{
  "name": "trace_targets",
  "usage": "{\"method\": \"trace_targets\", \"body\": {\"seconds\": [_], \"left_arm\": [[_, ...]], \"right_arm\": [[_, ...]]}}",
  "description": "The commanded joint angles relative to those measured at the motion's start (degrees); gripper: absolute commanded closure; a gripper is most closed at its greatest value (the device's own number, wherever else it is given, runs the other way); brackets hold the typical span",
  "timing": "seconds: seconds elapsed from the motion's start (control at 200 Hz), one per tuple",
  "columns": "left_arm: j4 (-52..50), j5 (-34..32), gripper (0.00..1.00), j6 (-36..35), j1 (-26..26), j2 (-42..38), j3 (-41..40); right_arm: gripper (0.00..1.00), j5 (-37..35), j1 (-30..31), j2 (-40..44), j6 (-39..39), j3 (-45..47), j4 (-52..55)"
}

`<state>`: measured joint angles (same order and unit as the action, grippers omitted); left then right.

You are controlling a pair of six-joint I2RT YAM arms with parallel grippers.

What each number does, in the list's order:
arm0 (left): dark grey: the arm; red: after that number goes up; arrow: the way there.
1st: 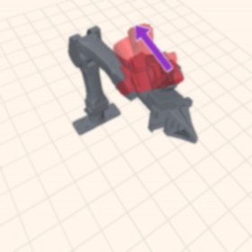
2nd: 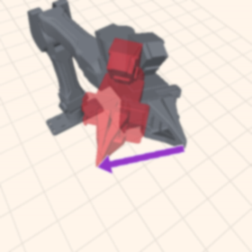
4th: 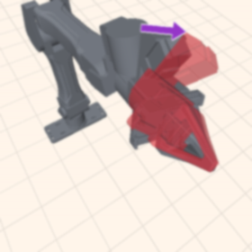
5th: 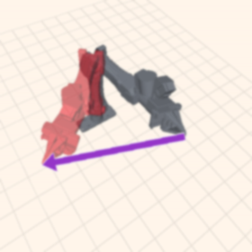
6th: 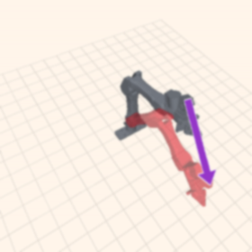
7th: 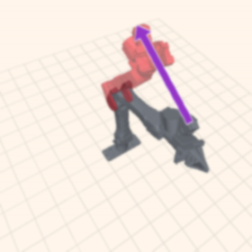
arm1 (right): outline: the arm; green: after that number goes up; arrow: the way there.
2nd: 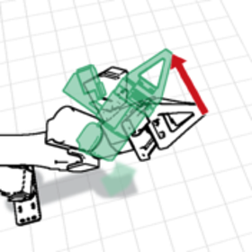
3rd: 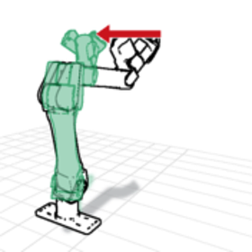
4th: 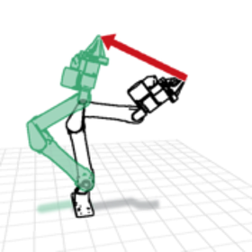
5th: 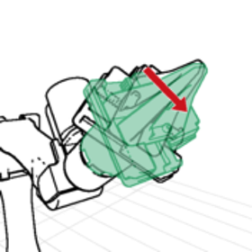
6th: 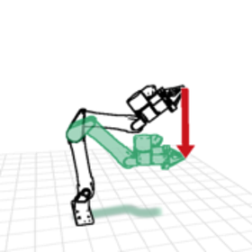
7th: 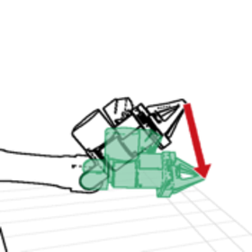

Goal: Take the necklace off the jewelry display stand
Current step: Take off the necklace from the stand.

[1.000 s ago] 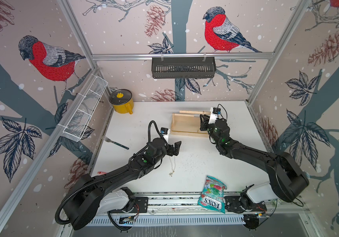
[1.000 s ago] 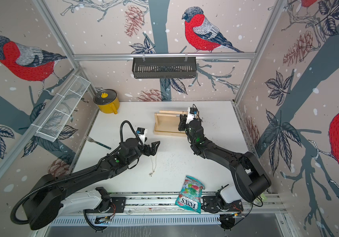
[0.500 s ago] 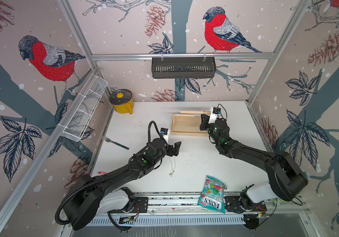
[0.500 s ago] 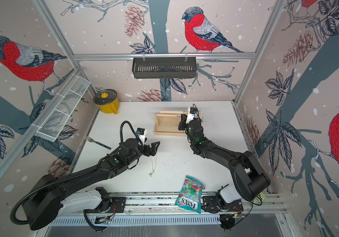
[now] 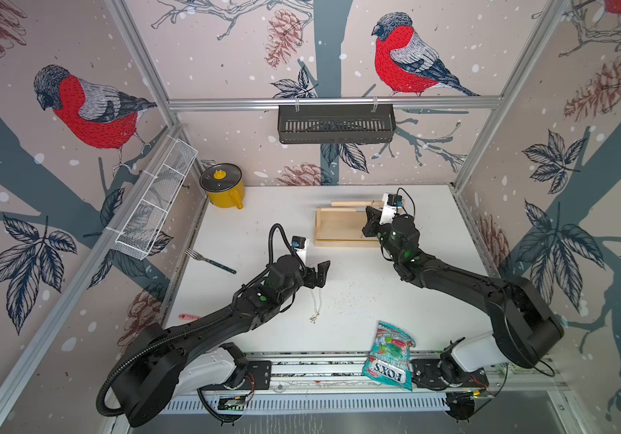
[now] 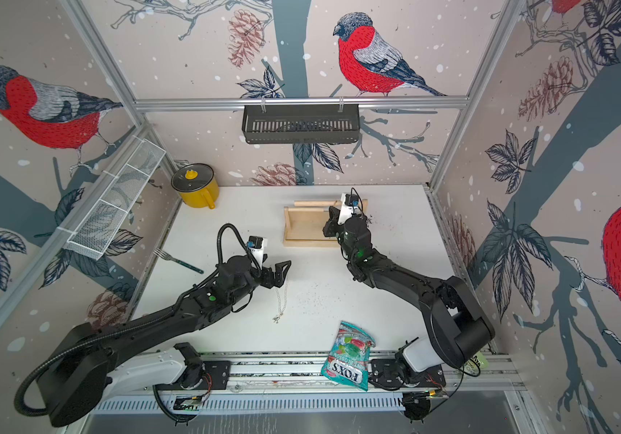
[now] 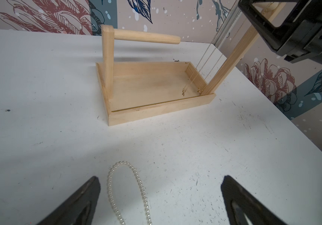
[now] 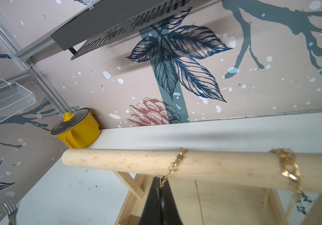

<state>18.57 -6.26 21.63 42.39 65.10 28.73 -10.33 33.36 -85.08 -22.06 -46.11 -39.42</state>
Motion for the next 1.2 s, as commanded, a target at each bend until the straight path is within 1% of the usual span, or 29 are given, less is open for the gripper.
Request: {"method": "trace_targets", "body": {"seconds": [0.0, 0.385, 0.71, 0.885, 1.071, 1.196], "left_arm": [[0.86, -0.77, 0.03, 0.34, -0.12, -0.33, -0.25], [-0.12, -1.71, 0.03, 0.93, -0.12, -0.44, -0.52], [-0.39, -2.09, 0.03, 1.11, -0.20, -0.42, -0.52], [0.18, -4.06, 0.03, -0.26, -0.46, 0.51, -1.17], [2.16, -2.85, 0.03, -0.78, -1.45, 2.17, -1.65], [4.36, 0.12, 0.03, -1.87, -3.58, 4.05, -2.67]], "right_arm": [[0.96, 0.13, 0.75, -0.35, 1.80, -1.12, -0.23], [0.97, -1.41, 4.15, -2.49, 5.12, -4.74, 2.57], [0.97, -0.58, 6.16, -4.99, 6.62, -7.67, 2.94], [0.98, 0.73, 7.27, -6.71, 7.46, -9.72, 2.97], [0.98, 1.69, 8.55, -8.67, 8.48, -11.91, 2.95], [0.98, 2.32, 9.06, -9.45, 8.63, -12.77, 2.86]]}}
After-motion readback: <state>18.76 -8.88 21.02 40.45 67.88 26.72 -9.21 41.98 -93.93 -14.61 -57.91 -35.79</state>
